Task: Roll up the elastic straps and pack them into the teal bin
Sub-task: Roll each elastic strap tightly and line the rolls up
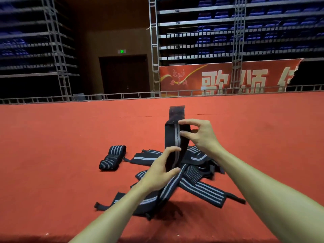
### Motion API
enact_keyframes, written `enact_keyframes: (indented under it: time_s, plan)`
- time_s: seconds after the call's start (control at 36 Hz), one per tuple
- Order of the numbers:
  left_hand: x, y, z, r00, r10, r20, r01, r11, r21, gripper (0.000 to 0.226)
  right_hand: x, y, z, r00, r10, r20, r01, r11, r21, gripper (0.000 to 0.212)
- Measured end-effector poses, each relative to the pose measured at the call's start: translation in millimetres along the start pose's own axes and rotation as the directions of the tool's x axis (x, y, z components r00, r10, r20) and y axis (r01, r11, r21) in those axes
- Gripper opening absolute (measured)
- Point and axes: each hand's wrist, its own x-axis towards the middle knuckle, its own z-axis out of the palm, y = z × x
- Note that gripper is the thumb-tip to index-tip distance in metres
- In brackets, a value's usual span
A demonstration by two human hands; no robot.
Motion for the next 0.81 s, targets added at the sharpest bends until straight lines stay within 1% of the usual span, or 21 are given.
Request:
enact_keyframes:
  time_s: [0.06,0.11,0.31,0.44,0.56,0.67,0.75,0.81]
  plan:
    - [2.6,3.5,-8.0,1.0,0.012,0.001,-0.012,0.998,0.067,0.063,14.7,-13.3,-4.4,0.998,-0.016,-0.055,0.017,1.0,0.015,0.033]
    - [5.3,4.6,-14.8,1.0,0.003,0.007,-0.004,0.991,0.131,0.066,29.2,-27.4,-10.8,0.994,-0.046,-0.1,0.049,0.999,0.024,0.034]
    - [12.9,5.4,-26.4,0.991,-0.136,0.003,0.131,0.964,0.23,0.079,63.0,-72.0,-35.6,0.974,-0.103,-0.204,0.111,0.993,0.029,0.038]
    - [17.6,14.9,-27.5,0.986,-0.167,0.016,0.16,0.965,0.206,0.089,69.8,-86.1,-51.3,0.961,-0.131,-0.243,0.13,0.991,-0.022,0.039]
    - [16.9,18.0,-28.9,0.975,-0.21,0.075,0.188,0.955,0.231,0.099,72.5,-93.9,-69.6,0.943,-0.143,-0.301,0.144,0.989,-0.017,0.041]
    - [19.1,13.6,-27.5,0.967,-0.231,0.104,0.201,0.951,0.237,0.103,75.6,-96.7,-91.5,0.926,-0.161,-0.34,0.155,0.987,-0.045,0.041]
    - [23.4,23.3,-21.5,0.969,-0.224,0.101,0.206,0.965,0.163,0.102,75.8,-96.2,-105.4,0.926,-0.175,-0.333,0.158,0.984,-0.079,0.043]
    - [28.4,31.7,-13.7,0.967,-0.239,0.093,0.236,0.971,0.04,0.097,75.7,-92.3,-110.7,0.927,-0.167,-0.337,0.15,0.986,-0.077,0.045]
